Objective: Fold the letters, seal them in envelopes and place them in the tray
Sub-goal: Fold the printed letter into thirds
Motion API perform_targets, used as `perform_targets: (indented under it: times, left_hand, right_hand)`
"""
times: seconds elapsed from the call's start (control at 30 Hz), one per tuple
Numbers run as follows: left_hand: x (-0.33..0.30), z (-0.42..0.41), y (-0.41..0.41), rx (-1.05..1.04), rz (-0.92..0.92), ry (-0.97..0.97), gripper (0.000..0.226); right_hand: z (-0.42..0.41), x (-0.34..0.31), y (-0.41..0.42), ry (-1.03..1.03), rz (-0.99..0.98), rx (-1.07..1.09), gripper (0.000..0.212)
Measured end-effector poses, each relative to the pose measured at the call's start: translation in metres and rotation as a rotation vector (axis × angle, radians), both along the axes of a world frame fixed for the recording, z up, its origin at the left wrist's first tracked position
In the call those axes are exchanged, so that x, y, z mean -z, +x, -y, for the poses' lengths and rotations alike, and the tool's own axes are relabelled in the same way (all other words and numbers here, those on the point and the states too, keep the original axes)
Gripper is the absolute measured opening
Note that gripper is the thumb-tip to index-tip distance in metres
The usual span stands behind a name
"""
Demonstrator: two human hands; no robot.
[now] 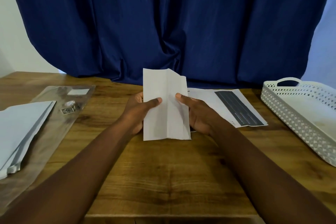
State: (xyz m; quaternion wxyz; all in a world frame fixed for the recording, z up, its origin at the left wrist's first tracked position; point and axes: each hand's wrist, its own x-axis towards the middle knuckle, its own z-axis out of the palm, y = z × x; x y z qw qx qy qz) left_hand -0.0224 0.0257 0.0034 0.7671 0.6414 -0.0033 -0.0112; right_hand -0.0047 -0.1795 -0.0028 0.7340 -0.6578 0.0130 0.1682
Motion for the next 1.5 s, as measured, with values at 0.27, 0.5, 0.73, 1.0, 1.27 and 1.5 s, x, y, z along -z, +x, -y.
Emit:
perform_targets:
  times: [0.27,0.5,0.73,1.0,1.27,1.5]
  left_hand:
    - [-0.005,-0.006,0.002,0.128,-0.174,-0.160,0.033]
    - [-0.006,-0.010,-0.001,0.282,-0.283,-0.409,0.045]
    - [-0.003,-0.003,-0.003,0.329,-0.294,-0.487,0.043]
    - [-0.001,0.014,-0.010,0.254,-0.223,-0.330,0.044]
    - [-0.006,0.021,-0.012,0.141,-0.019,-0.070,0.019]
    - [-0.017,0.017,-0.019,0.252,-0.009,-0.051,0.048]
  right_hand:
    - [0.016,-0.003,0.005,0.052,0.071,0.058,0.054]
    - [0.010,-0.006,0.000,0.294,0.018,-0.073,0.036]
    - [0.003,-0.009,-0.009,0.355,0.059,-0.154,0.037]
    - [-0.017,-0.001,-0.014,0.308,0.083,-0.150,0.042]
    - [-0.024,-0.007,-0.020,0.225,0.125,-0.057,0.049]
    - [-0.022,-0.011,-0.019,0.088,0.233,0.050,0.023]
